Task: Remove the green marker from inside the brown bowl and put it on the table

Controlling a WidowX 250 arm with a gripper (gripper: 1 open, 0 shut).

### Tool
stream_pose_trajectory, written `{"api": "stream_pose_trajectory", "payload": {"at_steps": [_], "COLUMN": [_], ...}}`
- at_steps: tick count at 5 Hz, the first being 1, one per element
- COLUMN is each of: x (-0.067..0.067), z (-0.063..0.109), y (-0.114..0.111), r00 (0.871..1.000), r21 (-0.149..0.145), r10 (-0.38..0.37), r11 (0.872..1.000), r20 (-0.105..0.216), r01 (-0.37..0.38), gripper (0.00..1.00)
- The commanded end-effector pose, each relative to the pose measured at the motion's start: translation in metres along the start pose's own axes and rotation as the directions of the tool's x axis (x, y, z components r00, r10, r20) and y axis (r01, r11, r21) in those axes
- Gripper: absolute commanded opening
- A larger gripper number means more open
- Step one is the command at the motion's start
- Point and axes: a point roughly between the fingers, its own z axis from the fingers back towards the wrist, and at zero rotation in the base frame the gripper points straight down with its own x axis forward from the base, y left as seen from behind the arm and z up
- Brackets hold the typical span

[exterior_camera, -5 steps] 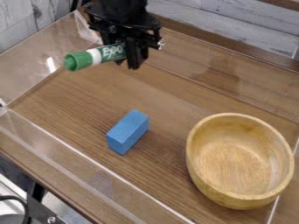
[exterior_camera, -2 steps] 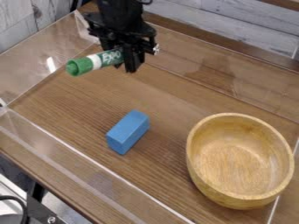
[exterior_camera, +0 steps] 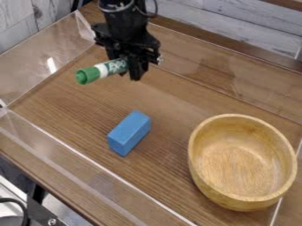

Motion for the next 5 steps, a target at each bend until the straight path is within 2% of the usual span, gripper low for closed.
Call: {"api": "stream_pose_trajectory", "payload": {"at_steps": [1,5], "x": [0.016,0.027], "z": [0.005,-0.020], "y": [0.002,0.005], "r00": [0.998,0.997], "r21": [0.020,0.029], "r10": [-0.019,-0.054], "r11": [1.000,0.998], "r20": [0.058,0.061], "r01": [0.018,0.053], "gripper": [0.00,0.00]}}
